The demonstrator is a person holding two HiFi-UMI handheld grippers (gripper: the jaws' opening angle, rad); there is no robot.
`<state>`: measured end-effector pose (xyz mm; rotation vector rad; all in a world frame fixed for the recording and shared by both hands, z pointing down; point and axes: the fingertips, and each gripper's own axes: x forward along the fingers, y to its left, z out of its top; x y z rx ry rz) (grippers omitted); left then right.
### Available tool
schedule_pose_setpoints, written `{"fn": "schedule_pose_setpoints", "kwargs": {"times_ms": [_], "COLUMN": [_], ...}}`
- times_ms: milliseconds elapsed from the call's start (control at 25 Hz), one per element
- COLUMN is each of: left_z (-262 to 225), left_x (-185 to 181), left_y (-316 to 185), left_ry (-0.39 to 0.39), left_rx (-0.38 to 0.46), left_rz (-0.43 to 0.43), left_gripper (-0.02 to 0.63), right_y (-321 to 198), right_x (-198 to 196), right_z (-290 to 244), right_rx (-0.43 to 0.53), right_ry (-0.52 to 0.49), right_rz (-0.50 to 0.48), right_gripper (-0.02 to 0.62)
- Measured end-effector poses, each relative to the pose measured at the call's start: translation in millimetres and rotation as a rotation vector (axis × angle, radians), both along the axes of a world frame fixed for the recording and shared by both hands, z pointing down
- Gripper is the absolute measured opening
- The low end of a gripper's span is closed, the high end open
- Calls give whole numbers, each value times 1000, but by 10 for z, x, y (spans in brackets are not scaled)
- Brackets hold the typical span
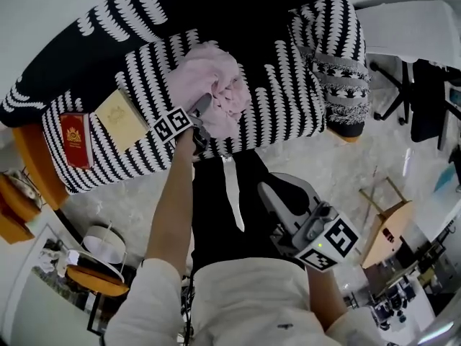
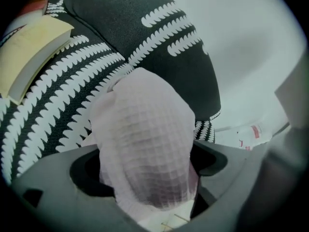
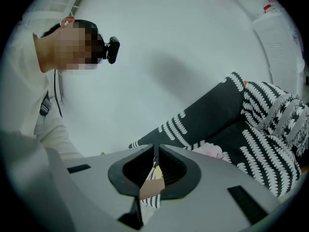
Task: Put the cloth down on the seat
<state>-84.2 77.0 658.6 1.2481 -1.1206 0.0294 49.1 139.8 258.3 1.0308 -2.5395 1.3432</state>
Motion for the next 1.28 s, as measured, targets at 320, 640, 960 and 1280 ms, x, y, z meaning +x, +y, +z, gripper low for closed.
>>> {"fn": "schedule_pose_setpoints", "kwargs": {"times_ms": [320,640,960,1280], "left_z": [-225,-509,-970,-1475], "left_x": [-169,-323,-475,-679], "left_y": [220,398,631,721], "left_ry": [42,75,123,144], "left_rx": [-12,-16,5,62], "left_rz": [2,51,107,146], "left_gripper": [476,476,476,474], "right_y": [39,120,301,431], "right_x": [-312,-614,-906,-1114], "right_z": [-272,-576,-938,-1279], "right_rx": [52,108,168,247], "right_ry": [7,17,34,44], "right_rz": [4,25,40,73], "right_gripper": [9,9,9,9]}}
